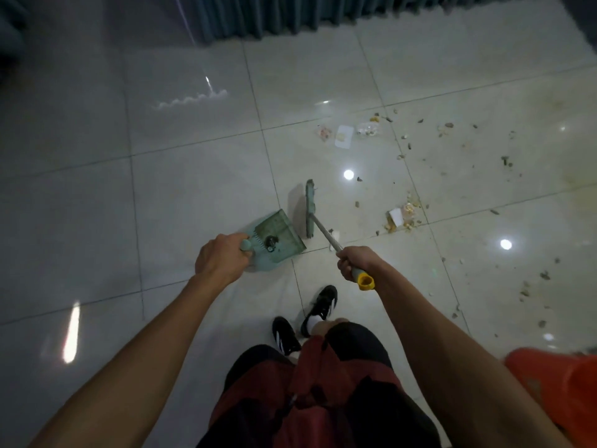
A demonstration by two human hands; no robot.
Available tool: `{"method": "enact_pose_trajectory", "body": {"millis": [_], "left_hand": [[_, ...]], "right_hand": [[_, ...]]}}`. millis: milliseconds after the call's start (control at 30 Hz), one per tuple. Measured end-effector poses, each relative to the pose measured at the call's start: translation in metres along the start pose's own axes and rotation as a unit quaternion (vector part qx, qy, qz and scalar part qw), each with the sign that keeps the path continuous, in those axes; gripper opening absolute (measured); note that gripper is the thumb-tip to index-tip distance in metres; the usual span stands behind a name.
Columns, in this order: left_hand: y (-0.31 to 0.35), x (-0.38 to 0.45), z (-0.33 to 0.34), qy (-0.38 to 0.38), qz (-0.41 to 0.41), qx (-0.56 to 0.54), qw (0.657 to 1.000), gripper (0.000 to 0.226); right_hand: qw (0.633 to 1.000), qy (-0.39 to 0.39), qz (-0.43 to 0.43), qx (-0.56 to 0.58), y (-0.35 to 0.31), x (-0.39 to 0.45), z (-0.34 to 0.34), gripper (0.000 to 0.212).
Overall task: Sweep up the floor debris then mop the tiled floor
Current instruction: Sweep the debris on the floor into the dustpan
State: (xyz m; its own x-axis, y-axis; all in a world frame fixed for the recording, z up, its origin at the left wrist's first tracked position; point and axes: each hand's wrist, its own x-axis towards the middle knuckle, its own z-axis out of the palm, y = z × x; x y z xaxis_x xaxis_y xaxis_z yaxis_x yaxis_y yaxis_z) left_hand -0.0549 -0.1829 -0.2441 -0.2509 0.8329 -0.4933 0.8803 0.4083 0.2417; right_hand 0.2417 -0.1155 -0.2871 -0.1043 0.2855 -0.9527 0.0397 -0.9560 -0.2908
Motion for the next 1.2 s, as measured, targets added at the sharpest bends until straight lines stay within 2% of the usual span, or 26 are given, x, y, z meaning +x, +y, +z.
{"method": "enact_pose_trajectory", "body": {"millis": [167,367,500,567,667,733,933,1100,1200], "left_hand": [[-0.010,-0.024,0.019,-0.005,-0.037,0.001,0.999,0.021],[0.011,-0.051,0.045,0.003,-0.080,-0.015,0.997,0.021],[0.037,-0.062,0.060,0.002,-0.107,-0.021,0.994,0.020],[0.052,-0.064,0.068,0.000,-0.112,-0.023,0.993,0.012],[0.067,-0.064,0.076,0.002,-0.117,-0.018,0.993,0.005],[0.070,-0.064,0.080,0.004,-0.117,-0.019,0.993,0.006],[0.063,-0.059,0.083,0.010,-0.111,-0.020,0.994,0.013],[0.053,-0.051,0.080,0.002,-0.112,-0.028,0.993,0.020],[0.057,-0.047,0.076,0.002,-0.112,-0.034,0.993,0.020]], "right_hand": [[0.999,-0.028,0.011,-0.026,0.012,-0.002,0.000,0.006],[0.995,-0.066,0.059,-0.053,0.010,0.009,-0.032,0.008],[0.984,-0.072,0.060,-0.154,0.001,0.019,-0.066,0.014],[0.956,-0.049,0.031,-0.289,-0.003,0.023,-0.082,0.022],[0.878,0.008,0.004,-0.478,-0.008,0.026,-0.098,0.023],[0.827,0.042,-0.022,-0.560,-0.011,0.027,-0.099,0.020],[0.714,0.085,-0.121,-0.684,-0.005,0.028,-0.090,0.024],[0.649,0.075,-0.156,-0.741,0.012,0.029,-0.086,0.029],[0.628,0.105,-0.161,-0.754,0.016,0.025,-0.092,0.030]]}}
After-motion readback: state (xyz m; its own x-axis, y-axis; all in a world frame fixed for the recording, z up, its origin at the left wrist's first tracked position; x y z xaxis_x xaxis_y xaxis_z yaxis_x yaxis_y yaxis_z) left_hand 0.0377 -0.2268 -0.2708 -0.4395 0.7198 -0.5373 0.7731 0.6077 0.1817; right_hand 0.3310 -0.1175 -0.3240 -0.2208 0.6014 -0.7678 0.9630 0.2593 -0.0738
